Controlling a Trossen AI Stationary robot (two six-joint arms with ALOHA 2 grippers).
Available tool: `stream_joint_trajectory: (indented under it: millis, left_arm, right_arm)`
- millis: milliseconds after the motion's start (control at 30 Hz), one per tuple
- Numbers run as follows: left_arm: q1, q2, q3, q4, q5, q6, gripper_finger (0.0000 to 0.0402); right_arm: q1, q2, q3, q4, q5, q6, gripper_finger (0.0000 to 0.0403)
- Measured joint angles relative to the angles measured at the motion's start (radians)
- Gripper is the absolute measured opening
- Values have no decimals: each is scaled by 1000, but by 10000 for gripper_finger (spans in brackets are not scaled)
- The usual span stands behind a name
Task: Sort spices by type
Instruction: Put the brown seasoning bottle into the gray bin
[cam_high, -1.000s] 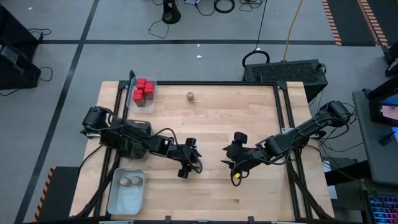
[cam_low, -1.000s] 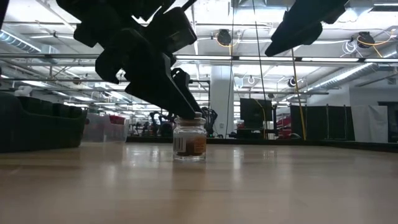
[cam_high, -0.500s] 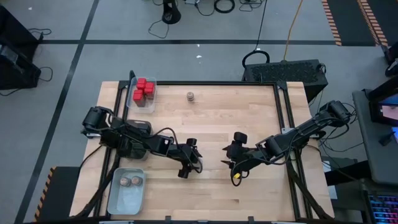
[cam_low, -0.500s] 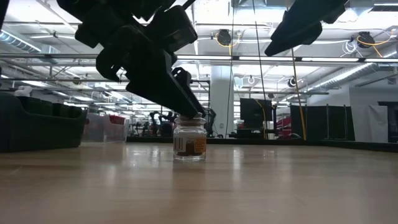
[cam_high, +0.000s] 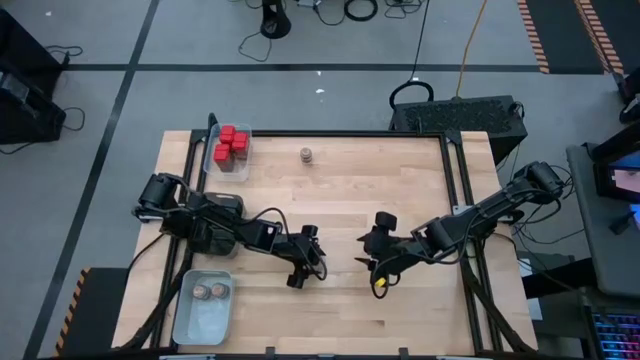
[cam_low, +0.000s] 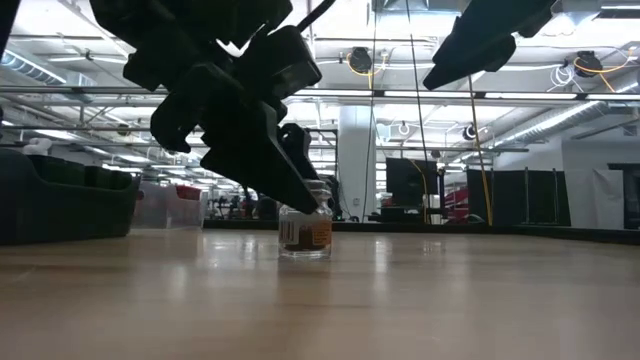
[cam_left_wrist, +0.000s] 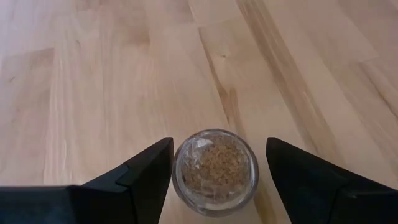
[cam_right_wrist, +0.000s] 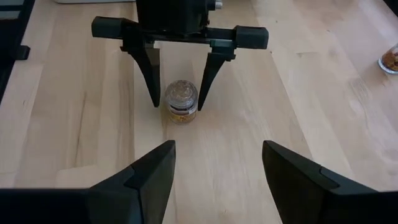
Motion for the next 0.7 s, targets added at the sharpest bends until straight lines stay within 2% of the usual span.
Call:
stream_joint_trajectory:
  millis: [533, 700]
  left_arm:
    - [18, -1, 0, -13, 12, 20, 262]
    - [18, -1, 0, -23, 35, 20, 237]
  right_arm:
    - [-1, 0, 0, -1, 0, -5, 222]
    - [-1, 0, 0, -1, 0, -5, 222]
